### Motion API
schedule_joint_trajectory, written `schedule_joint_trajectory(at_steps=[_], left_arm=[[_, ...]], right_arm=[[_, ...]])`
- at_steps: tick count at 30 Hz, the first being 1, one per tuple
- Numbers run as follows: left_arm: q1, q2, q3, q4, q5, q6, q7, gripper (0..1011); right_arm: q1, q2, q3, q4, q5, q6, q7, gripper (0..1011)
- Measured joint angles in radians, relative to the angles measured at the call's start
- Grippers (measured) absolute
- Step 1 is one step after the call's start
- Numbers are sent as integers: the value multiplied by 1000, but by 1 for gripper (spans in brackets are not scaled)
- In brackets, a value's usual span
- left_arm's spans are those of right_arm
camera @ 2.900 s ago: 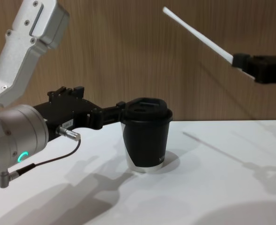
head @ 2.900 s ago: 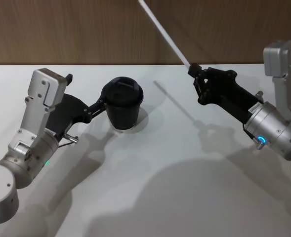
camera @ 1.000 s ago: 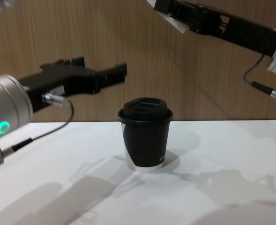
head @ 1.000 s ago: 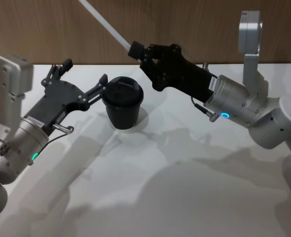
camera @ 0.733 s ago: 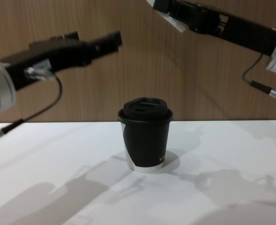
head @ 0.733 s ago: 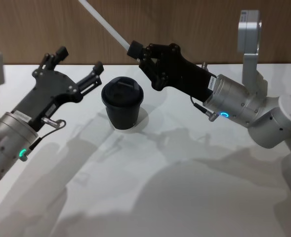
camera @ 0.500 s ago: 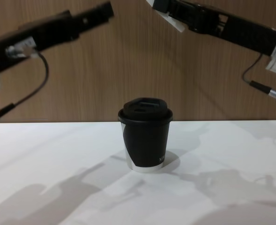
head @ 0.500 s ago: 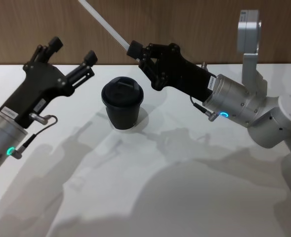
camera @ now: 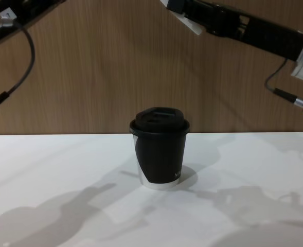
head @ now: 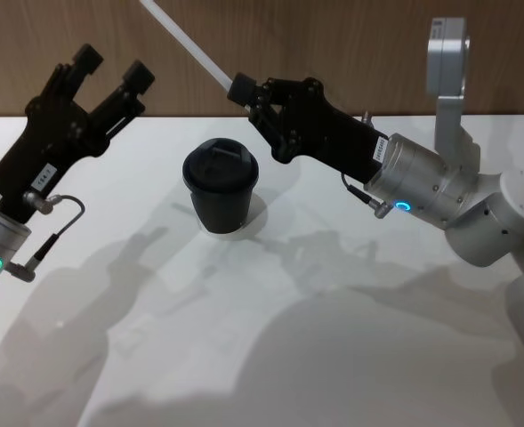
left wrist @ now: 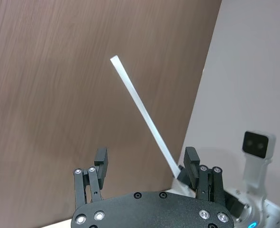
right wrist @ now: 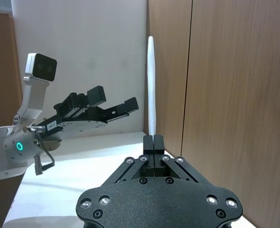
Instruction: Pick up the straw with one hand, pass it to the other hand, and insert it into the cup.
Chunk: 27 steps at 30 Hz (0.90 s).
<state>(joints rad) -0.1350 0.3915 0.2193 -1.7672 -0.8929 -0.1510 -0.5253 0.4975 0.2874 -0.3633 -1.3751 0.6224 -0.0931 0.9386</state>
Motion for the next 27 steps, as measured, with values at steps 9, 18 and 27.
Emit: schedule_joint_trajectory(at_steps=[9, 18, 27], left_arm=[[-18, -19, 5, 26, -99, 29, -44, 1003], [-43, -46, 18, 55, -190, 58, -77, 1003], [-77, -70, 33, 85, -256, 83, -108, 1003]], right_arm=[[1, 0, 0, 0, 0, 0, 0, 6], [1, 0, 0, 0, 0, 0, 0, 6], [1, 0, 0, 0, 0, 0, 0, 6]])
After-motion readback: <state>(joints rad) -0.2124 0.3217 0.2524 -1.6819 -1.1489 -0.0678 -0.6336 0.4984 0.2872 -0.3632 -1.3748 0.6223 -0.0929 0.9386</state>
